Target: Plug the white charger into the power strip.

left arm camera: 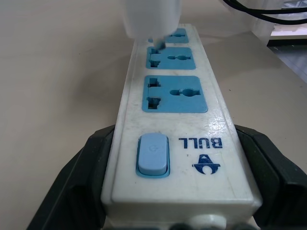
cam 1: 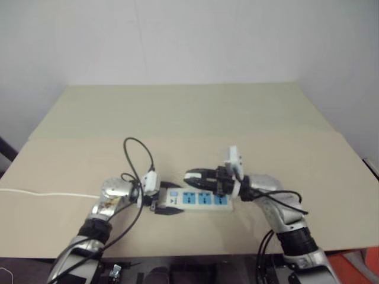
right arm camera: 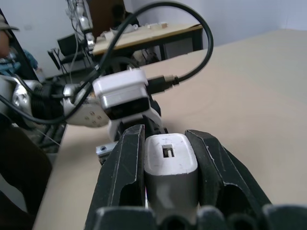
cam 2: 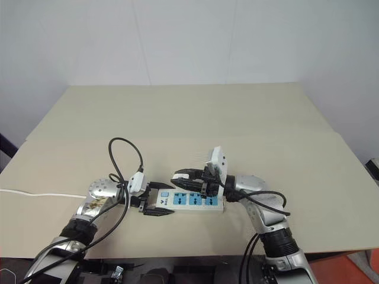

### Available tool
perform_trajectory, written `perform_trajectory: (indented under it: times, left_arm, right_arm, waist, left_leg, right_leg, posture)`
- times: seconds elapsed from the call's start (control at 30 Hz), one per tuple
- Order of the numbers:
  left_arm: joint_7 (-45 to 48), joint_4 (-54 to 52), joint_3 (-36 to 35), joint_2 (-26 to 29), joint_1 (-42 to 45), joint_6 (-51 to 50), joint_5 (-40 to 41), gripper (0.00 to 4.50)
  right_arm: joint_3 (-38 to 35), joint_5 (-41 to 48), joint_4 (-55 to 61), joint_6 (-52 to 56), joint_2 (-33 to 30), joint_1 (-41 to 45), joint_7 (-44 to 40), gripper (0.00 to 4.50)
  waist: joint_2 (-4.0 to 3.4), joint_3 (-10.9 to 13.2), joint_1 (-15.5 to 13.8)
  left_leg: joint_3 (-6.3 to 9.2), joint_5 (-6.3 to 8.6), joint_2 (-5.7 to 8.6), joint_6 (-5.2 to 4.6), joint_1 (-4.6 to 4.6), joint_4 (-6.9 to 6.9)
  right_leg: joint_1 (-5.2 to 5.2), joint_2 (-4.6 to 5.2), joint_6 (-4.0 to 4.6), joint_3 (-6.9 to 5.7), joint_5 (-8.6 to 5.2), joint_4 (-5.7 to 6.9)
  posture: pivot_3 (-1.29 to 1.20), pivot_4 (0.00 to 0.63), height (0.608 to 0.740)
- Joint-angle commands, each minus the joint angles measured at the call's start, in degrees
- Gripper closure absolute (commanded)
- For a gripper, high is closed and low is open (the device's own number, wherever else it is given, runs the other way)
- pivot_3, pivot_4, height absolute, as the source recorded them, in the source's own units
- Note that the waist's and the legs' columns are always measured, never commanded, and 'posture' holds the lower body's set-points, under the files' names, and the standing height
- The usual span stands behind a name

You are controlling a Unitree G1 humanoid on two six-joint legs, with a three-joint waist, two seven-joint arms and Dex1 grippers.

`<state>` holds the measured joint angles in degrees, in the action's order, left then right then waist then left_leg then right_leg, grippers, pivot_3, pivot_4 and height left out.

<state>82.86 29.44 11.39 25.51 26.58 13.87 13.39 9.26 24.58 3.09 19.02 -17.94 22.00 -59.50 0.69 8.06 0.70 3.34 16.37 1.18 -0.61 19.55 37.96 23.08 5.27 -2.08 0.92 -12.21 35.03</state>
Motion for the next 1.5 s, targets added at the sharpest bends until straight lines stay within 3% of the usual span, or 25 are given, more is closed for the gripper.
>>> perform_trajectory:
  times: [0.03,0.6,1.17,1.5]
  left_arm:
    - [0.2,-0.6,1.6,0.4,-0.9,0.0,-2.0,1.20]
    - [0.1,-0.7,1.8,0.2,-0.8,-0.2,-2.1,1.20]
    - [-0.4,-0.8,1.8,1.0,-0.9,-0.4,-2.0,1.20]
    - [-0.8,-0.4,1.6,1.5,-0.6,-0.3,-2.1,1.20]
  right_arm:
    - [1.0,-1.4,-1.0,-4.6,1.8,0.6,0.2,3.33]
    - [2.2,-4.5,-8.5,-10.9,3.9,2.0,-0.4,3.33]
    - [7.1,-11.8,-21.8,-21.9,-5.0,-1.7,-8.2,3.33]
    - [12.7,-13.8,-20.6,-15.0,-4.8,3.2,-7.0,3.33]
  waist:
    - [0.00,0.0,0.0]
    - [0.00,0.0,0.0]
    - [0.09,-0.2,-0.2]
    - [0.23,-0.4,0.1]
  left_leg:
    - [-0.01,0.00,0.00,0.00,0.00,0.00]
    - [0.00,0.00,0.00,0.00,-0.01,0.00]
    - [0.01,0.03,0.00,-0.04,-0.45,-0.01]
    - [0.04,0.06,-0.02,-0.10,-0.65,-0.01]
  right_leg:
    - [0.01,0.00,0.00,0.01,0.00,0.01]
    - [0.01,0.00,0.00,0.01,0.00,0.01]
    - [-0.56,0.01,-0.06,-0.01,-0.05,-0.15]
    - [-0.72,0.00,-0.06,0.00,-0.10,-0.14]
  posture:
    - [0.00,0.150,0.740]
    - [0.00,0.150,0.740]
    - [0.00,0.150,0.740]
    - [0.00,0.150,0.740]
